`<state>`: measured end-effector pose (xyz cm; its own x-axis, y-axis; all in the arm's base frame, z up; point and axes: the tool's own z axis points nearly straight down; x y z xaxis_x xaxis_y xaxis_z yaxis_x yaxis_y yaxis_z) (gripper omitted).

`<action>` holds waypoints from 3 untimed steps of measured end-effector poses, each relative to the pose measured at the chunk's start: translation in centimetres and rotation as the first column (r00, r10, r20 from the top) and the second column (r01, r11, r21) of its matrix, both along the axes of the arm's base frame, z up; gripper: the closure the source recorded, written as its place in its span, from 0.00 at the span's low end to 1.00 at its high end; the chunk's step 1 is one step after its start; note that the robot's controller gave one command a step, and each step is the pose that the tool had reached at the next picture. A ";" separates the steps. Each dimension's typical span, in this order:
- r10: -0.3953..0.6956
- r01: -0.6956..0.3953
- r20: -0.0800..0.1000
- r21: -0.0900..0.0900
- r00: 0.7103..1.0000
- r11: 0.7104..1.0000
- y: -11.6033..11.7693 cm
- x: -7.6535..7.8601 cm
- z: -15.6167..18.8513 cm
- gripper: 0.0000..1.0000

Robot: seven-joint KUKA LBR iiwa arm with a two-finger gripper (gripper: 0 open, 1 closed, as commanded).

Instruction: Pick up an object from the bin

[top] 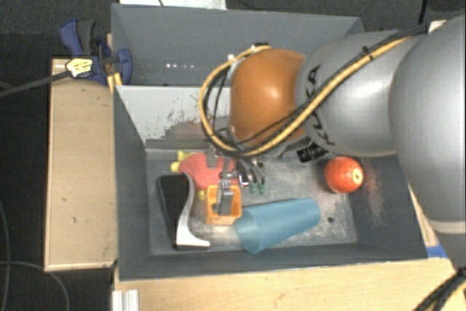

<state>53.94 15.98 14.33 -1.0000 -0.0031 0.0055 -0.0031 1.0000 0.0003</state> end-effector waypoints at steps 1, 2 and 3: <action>-0.004 0.004 0.008 0.001 1.000 1.000 -0.1 0.2 0.5 0.00; 0.076 -0.076 0.013 0.001 0.997 0.997 -0.7 0.1 -3.8 0.00; 0.173 -0.173 0.007 0.000 0.985 0.985 -1.0 0.5 -7.1 0.00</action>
Offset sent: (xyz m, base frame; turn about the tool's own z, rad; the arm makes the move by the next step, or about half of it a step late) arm -0.0022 -0.0124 -0.0733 -0.1314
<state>54.40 15.02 7.22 -0.9844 -0.1761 -0.0013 -0.1761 0.9844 0.0004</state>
